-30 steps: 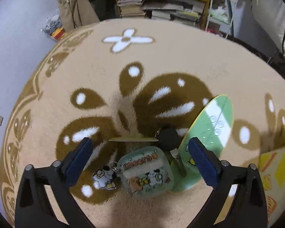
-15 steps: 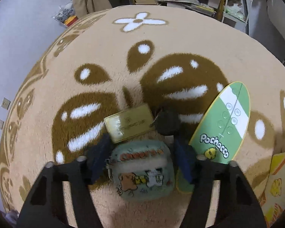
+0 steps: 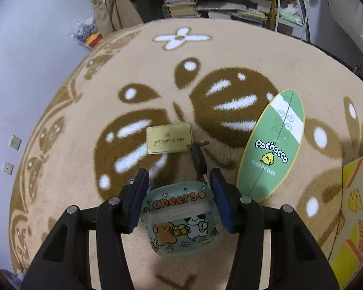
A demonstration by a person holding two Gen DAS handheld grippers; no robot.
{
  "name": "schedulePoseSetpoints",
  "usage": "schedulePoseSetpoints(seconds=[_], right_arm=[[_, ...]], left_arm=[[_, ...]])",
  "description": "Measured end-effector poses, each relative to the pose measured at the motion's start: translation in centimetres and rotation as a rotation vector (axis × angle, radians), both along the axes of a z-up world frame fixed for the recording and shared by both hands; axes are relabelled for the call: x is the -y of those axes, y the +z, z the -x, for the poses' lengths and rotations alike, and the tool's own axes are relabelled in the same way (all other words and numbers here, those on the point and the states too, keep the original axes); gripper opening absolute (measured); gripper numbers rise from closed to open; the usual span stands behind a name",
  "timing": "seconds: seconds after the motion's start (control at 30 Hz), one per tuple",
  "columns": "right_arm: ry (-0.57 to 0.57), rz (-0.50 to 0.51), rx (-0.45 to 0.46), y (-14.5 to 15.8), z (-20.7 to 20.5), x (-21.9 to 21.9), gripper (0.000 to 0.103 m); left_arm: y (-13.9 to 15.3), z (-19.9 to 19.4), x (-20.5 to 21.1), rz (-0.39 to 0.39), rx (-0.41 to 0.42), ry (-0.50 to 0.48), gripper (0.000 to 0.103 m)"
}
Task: Organize rigid objects
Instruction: 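Lift the 'Cheers' case with the left tool and carry it over the box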
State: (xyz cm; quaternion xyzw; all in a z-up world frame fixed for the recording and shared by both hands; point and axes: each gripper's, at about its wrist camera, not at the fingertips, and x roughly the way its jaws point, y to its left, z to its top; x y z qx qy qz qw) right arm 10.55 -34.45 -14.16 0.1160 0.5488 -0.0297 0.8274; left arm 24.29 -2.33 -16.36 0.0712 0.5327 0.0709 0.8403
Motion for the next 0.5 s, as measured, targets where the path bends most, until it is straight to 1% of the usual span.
schedulePoseSetpoints(seconds=[0.3,0.4,0.5], right_arm=[[-0.004,-0.006,-0.001,0.0,0.0,-0.2,0.009],[-0.001,-0.002,0.000,0.0,0.0,-0.1,0.008],[-0.003,-0.004,0.000,0.0,0.0,-0.1,0.008]], left_arm=[[4.9,2.3,0.8,0.004,0.067,-0.040,0.051],[5.5,2.6,1.0,-0.011,0.072,-0.046,0.051],[6.3,3.5,1.1,0.013,0.071,-0.043,0.051]])
